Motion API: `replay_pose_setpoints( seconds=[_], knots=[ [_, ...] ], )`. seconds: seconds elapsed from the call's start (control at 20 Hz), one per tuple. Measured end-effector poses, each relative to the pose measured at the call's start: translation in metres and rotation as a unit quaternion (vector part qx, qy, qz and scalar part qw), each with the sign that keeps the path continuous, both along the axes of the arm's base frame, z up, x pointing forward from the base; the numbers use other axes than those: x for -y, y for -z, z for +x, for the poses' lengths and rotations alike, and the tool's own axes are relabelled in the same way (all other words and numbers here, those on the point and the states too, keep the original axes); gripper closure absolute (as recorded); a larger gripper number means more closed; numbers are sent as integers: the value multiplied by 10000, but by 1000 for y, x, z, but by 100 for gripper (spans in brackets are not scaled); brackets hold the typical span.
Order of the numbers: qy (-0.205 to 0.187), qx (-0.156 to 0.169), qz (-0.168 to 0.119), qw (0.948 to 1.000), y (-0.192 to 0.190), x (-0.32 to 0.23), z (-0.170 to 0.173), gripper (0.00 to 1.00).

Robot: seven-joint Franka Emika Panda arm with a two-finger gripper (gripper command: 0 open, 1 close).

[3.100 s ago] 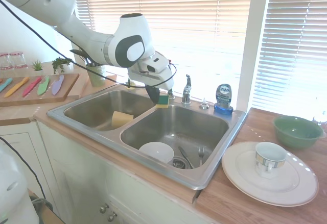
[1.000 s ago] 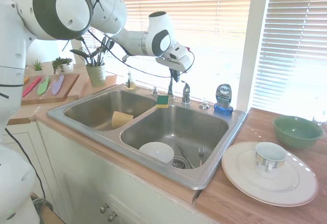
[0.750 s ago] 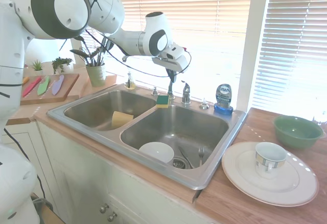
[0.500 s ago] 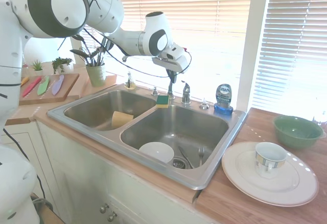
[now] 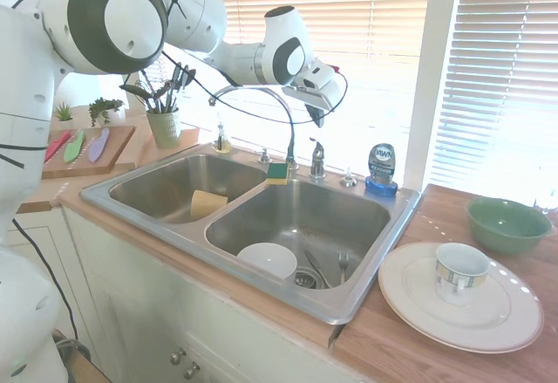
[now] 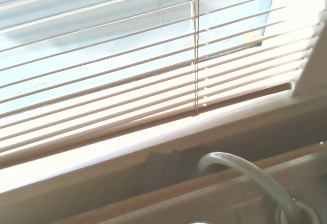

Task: Turn off the faucet

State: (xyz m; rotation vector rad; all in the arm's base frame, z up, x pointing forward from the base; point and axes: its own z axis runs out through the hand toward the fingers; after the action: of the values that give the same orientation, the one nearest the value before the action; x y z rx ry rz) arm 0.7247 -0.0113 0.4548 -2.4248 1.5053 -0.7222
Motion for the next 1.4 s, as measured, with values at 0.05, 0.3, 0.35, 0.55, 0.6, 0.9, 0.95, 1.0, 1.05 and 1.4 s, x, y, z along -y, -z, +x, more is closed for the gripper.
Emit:
replay_pose_setpoints(
  seconds=[0.05,0.3,0.35,0.55,0.6,0.9,0.95,1.0,1.05,1.4],
  knots=[
    [20,-31,-3,10000,2,2,3,100],
    [80,-137,9,9999,5,9,2,100],
    [79,-178,17,9998,6,9,0,100],
    [6,-338,101,9994,9,7,-15,100],
    [-25,-404,132,9991,11,7,-20,100],
    [-71,-880,365,9954,13,7,-39,100],
    [-78,-918,377,9950,13,8,-39,100],
    [-86,-941,382,9948,14,8,-40,100],
    [-93,-957,387,9946,15,8,-40,100],
    [-149,-1107,405,9929,28,11,-46,100]
  ],
)
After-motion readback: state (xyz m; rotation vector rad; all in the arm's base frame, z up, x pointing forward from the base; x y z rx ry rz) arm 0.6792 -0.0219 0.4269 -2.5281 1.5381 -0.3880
